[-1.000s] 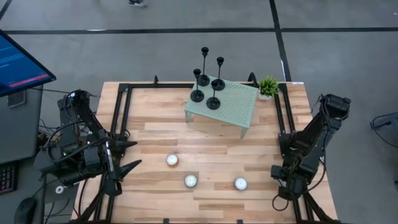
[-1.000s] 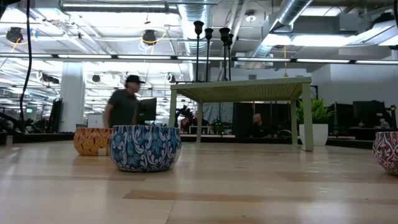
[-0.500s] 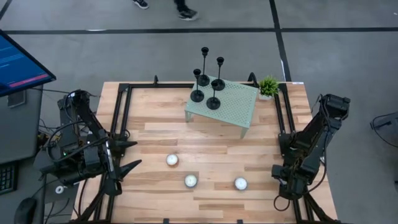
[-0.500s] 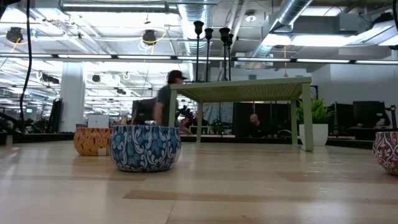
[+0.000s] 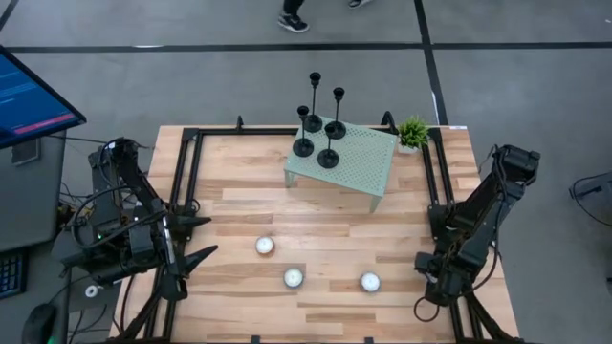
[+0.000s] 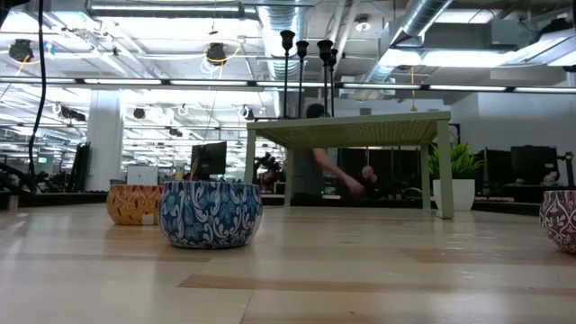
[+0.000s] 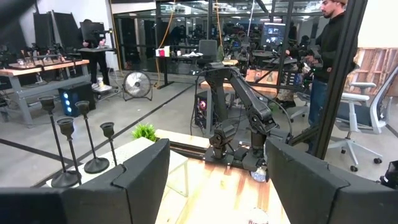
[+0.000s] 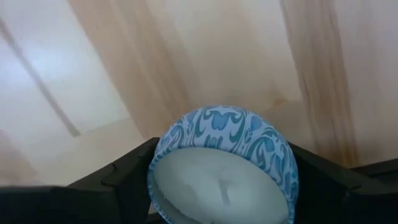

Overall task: Pick & Place candle stick holders
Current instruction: Put the light blue scented candle on the shelf

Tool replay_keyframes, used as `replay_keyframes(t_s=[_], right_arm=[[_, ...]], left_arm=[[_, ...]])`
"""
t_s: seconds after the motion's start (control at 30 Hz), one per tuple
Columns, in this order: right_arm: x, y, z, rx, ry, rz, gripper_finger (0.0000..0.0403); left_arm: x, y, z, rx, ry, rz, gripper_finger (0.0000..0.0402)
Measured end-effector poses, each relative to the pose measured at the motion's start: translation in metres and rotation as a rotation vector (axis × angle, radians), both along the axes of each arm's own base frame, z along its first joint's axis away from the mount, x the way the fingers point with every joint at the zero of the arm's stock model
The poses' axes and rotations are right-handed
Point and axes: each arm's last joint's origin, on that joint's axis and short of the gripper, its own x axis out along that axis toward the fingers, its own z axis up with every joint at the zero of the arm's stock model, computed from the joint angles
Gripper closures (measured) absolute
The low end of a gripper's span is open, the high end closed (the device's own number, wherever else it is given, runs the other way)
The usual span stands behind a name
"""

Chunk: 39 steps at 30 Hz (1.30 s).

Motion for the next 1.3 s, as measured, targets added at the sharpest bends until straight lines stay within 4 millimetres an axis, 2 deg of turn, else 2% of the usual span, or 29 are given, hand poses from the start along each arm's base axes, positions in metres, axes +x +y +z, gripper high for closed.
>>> replay_keyframes(t_s=[0.27,0.47,0.73,0.87,1.03,1.13,1.3], right_arm=[[0.015,0.004,0.021,0.000,-0.021,0.015,0.0119],[0.036,0.005,0.046,0.012,-0.047,0.028,0.0118],[0.075,-0.014,0.087,0.006,-0.092,0.066,0.0117],[0.097,-0.035,0.110,-0.001,-0.127,0.088,0.0117],[0.122,-0.072,0.140,-0.052,-0.189,0.105,0.0117],[0.135,-0.101,0.159,-0.104,-0.244,0.099,0.0117],[0.149,-0.162,0.184,-0.161,-0.333,-0.001,0.0117]], left_arm=[[0.000,0.000,0.000,0.001,0.000,0.000,0.0138],[0.000,0.000,0.000,0.001,0.001,0.000,0.0138],[0.000,0.000,0.000,0.002,0.001,0.000,0.0138],[0.000,0.000,0.000,0.003,0.001,0.000,0.0138],[0.000,0.000,0.000,0.010,0.003,0.000,0.0138],[0.000,0.000,0.000,0.010,0.003,0.000,0.0138],[0.000,0.000,0.000,0.010,0.003,0.000,0.0138]])
